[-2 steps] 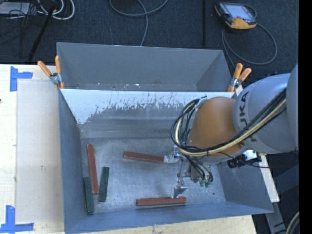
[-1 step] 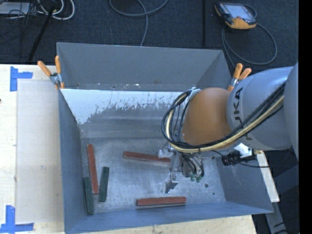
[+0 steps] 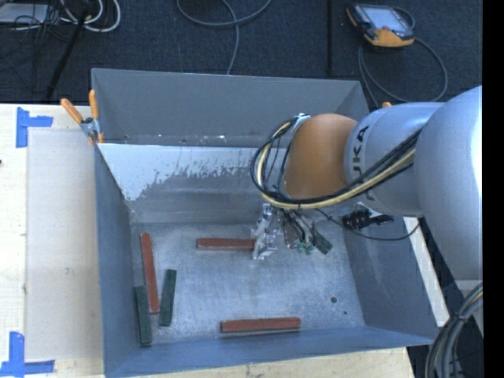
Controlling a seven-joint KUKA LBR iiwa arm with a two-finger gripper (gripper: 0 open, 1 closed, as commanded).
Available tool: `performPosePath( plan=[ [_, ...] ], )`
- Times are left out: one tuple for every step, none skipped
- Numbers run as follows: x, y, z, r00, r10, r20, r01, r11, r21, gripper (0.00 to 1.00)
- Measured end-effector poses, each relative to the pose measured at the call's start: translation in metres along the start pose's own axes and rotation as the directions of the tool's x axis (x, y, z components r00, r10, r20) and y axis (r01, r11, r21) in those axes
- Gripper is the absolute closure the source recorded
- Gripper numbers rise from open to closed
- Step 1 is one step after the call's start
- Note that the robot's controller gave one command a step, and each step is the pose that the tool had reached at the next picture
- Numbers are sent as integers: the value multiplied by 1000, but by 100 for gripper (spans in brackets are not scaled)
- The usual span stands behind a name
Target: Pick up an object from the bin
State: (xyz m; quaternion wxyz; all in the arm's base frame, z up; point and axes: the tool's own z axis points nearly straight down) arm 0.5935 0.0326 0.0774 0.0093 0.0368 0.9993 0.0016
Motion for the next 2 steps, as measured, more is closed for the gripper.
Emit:
performPosePath(
  plan=[
    [0,0,0,1000,-1,0,1,1000,0,100],
    [3,39,-206,993,-117,-20,117,993,2,100]
  ],
)
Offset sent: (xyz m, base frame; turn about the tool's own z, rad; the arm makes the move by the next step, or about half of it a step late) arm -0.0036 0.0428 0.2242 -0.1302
